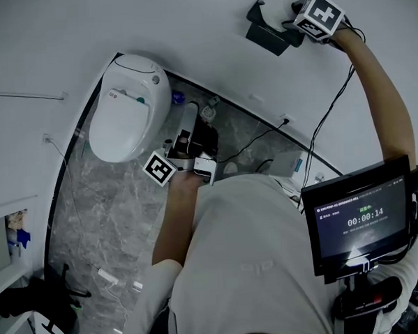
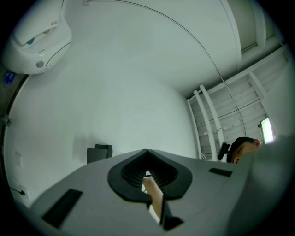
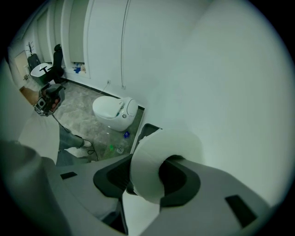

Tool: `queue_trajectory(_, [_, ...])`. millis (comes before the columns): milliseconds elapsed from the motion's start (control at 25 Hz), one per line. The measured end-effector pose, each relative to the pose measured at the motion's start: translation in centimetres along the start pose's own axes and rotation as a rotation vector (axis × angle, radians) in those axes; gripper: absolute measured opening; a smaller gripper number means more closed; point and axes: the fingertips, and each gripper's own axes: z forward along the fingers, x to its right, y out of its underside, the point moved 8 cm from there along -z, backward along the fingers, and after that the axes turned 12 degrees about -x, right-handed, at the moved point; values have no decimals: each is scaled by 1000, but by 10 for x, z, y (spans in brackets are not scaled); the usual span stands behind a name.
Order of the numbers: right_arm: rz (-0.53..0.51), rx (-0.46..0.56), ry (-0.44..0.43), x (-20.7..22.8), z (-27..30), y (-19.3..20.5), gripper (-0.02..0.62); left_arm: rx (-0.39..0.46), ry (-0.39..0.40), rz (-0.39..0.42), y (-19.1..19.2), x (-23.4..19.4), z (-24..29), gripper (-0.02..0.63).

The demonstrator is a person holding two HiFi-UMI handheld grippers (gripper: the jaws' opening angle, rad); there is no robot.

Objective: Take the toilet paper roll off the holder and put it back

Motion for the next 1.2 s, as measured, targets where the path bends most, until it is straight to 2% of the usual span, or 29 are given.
queue_trajectory(280, [-122,-84,-63,8,-2,-15,179,17,-12,-6,0,1,-3,5])
queue_trajectory(600, [-178,-118,-184,24,0,-24,181,32,-36,-17,1,2,-10,5])
queue_trajectory(880, [-212,-174,-223,27,-1,-30,181,47,-42,-4,-9,6,-14,5])
queue_trajectory(1200, [-218,-178,-195,25,2,-27,183,14,-34,-12,-7,2,-3,5])
